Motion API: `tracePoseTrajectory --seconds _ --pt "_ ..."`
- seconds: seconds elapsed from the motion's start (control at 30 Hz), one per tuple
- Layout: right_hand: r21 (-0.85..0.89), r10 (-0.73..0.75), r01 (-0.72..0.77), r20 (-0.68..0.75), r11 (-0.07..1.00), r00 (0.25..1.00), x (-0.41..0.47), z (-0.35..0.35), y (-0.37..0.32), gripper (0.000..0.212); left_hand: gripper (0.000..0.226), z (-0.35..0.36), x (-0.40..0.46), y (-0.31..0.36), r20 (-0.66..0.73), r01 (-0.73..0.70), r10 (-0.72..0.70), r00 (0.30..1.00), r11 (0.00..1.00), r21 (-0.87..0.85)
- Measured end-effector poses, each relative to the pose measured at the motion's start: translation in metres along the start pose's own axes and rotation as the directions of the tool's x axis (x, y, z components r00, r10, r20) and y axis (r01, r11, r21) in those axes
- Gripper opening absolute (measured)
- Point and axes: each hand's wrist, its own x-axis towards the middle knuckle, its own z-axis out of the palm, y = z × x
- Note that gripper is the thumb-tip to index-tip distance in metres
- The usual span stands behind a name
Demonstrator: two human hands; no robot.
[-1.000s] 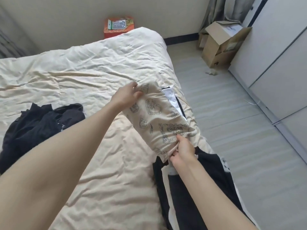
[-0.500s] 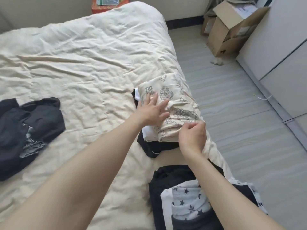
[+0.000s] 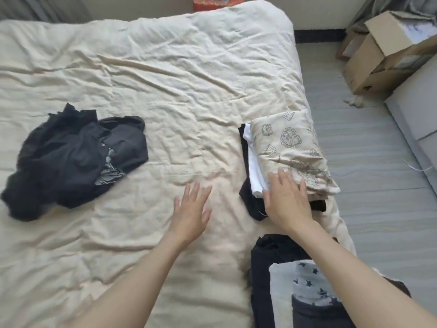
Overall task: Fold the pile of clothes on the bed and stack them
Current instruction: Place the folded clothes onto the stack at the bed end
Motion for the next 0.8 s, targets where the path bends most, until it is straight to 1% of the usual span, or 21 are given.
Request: tracePoseTrajectory --seconds 0.07,0.13,0.2,0.27,0.37,0.43,0.47,0.57,0.67,0.7,0.73,0.8 --pt "-0.012 -0.107 0.107 0.005 0.994 0.994 -0.004 0.006 -0.033 0.051 0.065 0.006 -0.038 -0.059 0.038 0.214 -0.214 0.976 0.977 0.007" --pt "-0.001 -0.207 0.207 0.022 0.978 0.978 -0.009 0.016 -0.071 0.051 0.073 0.005 -0.073 -0.116 0.086 0.394 -0.396 0.914 0.918 0.042" --pt "0.002 -0.294 0.295 0.07 0.956 0.953 -0.012 0.029 -0.108 0.052 0.08 -0.001 -0.101 -0.166 0.109 0.52 -0.523 0.845 0.852 0.053" --pt "-0.023 -0.362 0.368 0.13 0.93 0.923 -0.013 0.045 -0.144 0.052 0.091 -0.006 -0.124 -0.207 0.146 0.598 -0.598 0.788 0.8 0.044" --pt "-0.049 -0.436 0.451 0.184 0.891 0.881 -0.012 0.069 -0.197 0.05 0.109 -0.008 -0.145 -0.253 0.265 0.641 -0.632 0.728 0.765 0.061" --pt "-0.076 -0.483 0.504 0.194 0.861 0.854 -0.009 0.084 -0.232 0.049 0.115 -0.006 -0.146 -0.269 0.349 0.619 -0.595 0.724 0.783 0.051" --pt "-0.095 -0.509 0.533 0.192 0.841 0.839 -0.007 0.09 -0.248 0.048 0.116 -0.003 -0.144 -0.272 0.367 0.612 -0.579 0.728 0.79 0.032" --pt "-0.136 -0.6 0.612 0.121 0.779 0.791 0.006 0.104 -0.294 0.043 0.121 0.004 -0.134 -0.277 0.346 0.621 -0.591 0.729 0.783 0.03" --pt "-0.187 -0.683 0.669 -0.015 0.719 0.73 0.023 0.11 -0.337 0.039 0.123 0.011 -0.132 -0.276 0.317 0.635 -0.619 0.719 0.77 0.064" --pt "-0.187 -0.689 0.67 -0.051 0.718 0.723 0.028 0.112 -0.351 0.044 0.123 0.014 -0.131 -0.277 0.294 0.637 -0.628 0.721 0.767 0.077" --pt "-0.175 -0.687 0.669 -0.069 0.723 0.724 0.035 0.113 -0.367 0.055 0.124 0.017 -0.13 -0.278 0.274 0.636 -0.633 0.724 0.766 0.09" --pt "-0.209 -0.676 0.657 -0.026 0.724 0.737 0.052 0.119 -0.396 0.08 0.125 0.021 -0.128 -0.277 0.263 0.635 -0.636 0.726 0.766 0.1"
